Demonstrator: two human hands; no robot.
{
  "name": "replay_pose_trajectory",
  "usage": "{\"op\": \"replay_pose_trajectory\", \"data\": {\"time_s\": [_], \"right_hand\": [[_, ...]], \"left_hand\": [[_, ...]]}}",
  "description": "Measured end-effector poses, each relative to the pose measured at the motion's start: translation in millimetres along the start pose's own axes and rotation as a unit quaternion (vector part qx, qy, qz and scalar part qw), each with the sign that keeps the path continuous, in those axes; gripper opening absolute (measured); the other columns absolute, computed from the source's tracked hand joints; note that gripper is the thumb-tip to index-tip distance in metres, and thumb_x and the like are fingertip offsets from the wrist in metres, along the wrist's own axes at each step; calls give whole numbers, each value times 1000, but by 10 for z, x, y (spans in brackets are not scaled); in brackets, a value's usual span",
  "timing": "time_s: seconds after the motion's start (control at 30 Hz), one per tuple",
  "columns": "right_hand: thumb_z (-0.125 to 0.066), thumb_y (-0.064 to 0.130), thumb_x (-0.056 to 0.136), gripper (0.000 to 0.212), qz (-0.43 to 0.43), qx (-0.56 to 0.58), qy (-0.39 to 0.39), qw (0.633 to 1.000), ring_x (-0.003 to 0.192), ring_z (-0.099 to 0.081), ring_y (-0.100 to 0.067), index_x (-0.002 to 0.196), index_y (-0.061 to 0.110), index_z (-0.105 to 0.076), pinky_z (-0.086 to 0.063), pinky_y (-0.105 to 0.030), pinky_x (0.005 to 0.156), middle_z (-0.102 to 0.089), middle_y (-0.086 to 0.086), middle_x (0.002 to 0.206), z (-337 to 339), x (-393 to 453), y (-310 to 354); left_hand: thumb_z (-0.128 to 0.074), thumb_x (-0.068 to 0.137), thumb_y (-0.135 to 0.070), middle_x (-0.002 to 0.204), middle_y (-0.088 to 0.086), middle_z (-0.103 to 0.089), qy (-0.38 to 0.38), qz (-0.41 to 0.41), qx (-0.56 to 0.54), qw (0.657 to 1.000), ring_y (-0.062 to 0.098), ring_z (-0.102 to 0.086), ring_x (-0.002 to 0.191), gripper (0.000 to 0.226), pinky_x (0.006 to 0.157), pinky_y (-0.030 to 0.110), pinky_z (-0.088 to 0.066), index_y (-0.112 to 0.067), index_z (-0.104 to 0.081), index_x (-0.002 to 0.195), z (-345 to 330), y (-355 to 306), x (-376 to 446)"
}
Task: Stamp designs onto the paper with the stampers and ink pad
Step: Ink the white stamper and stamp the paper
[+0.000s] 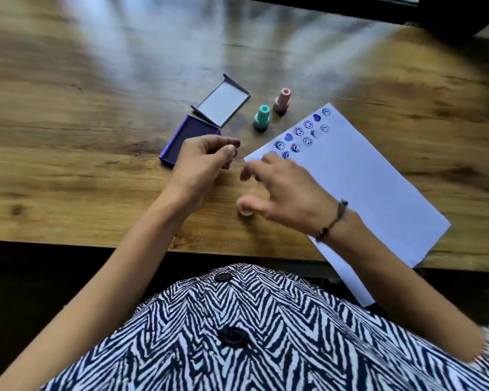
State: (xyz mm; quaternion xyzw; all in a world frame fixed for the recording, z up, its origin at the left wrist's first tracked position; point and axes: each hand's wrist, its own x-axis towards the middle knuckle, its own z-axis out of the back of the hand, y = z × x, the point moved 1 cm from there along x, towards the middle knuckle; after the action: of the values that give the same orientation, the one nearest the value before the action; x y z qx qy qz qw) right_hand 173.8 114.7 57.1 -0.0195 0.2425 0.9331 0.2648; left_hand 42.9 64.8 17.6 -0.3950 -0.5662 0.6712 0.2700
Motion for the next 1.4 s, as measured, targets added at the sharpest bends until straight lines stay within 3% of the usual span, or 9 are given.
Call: {"op": "replay_pose_trajectory", "data": {"time_s": [0.1,0.23,0.33,0.4,0.6,0.93,1.17,1.3,1.4], "right_hand": [[-56,21,83,21,7,-31,15,999,89,-54,-31,103,14,-55,-38,-33,71,-52,-12,103,-218,-105,14],[-59,9,79,12,-25,76,-81,994,80,-57,-28,90,9,-62,-41,-34,73,-62,-13,89,-253,-32,-45],[-69,10,73,10,-94,302,-142,938,69,-61,-23,82,11,-66,-54,-36,69,-67,-13,79,-123,31,-129],[-68,6,72,10,-96,438,-118,886,67,-60,-20,81,10,-66,-57,-33,63,-64,-13,78,-147,103,-84],[-65,-4,75,19,-63,484,-131,863,55,-62,-6,77,15,-63,-54,-18,53,-64,-5,69,-253,200,-2],[-64,1,72,14,40,353,-134,925,71,-60,-16,81,11,-67,-54,-42,71,-65,-2,76,-146,610,408],[-54,-1,80,12,122,276,-165,939,75,-65,-15,84,4,-64,-54,-35,75,-68,-10,80,163,868,517],[-49,4,73,18,152,76,-226,959,70,-56,-24,80,5,-66,-41,-32,64,-67,-15,82,252,1134,428],[-46,-1,76,19,134,-81,-117,981,86,-55,-34,90,2,-59,-27,-34,59,-59,-20,99,-165,1150,363]], "left_hand": [[-52,84,-3,77,3,-62,1,17,2,1000,8,-52,68,18,59,8,-43,-6,-64,97,23,39,-64],[-52,83,-2,77,3,-63,-1,9,2,1000,10,-53,69,18,62,13,-46,-11,-64,92,95,50,-187],[-53,83,-2,78,5,-63,50,12,-31,998,9,-56,69,19,64,13,-49,-9,-63,98,84,52,-349],[-54,83,-2,79,6,-63,51,14,-75,996,9,-58,68,21,66,14,-51,-7,-61,102,151,90,-438],[-59,79,-4,70,0,-67,-16,5,-121,992,4,-60,59,15,61,14,-51,-9,-65,92,177,125,-477],[-51,83,-2,52,-6,-67,-138,5,-275,951,5,-61,54,13,60,16,-51,-5,-62,77,444,-5,-457],[-50,85,-5,50,-3,-65,-177,47,-368,911,6,-61,50,18,53,12,-51,-6,-60,70,631,-50,-434],[-52,84,-7,64,8,-60,-181,80,-375,905,9,-61,51,14,52,12,-51,-5,-59,73,654,75,-481],[-52,84,-6,55,4,-64,-172,77,-368,910,9,-62,50,15,52,13,-52,-4,-60,72,648,87,-496]]}}
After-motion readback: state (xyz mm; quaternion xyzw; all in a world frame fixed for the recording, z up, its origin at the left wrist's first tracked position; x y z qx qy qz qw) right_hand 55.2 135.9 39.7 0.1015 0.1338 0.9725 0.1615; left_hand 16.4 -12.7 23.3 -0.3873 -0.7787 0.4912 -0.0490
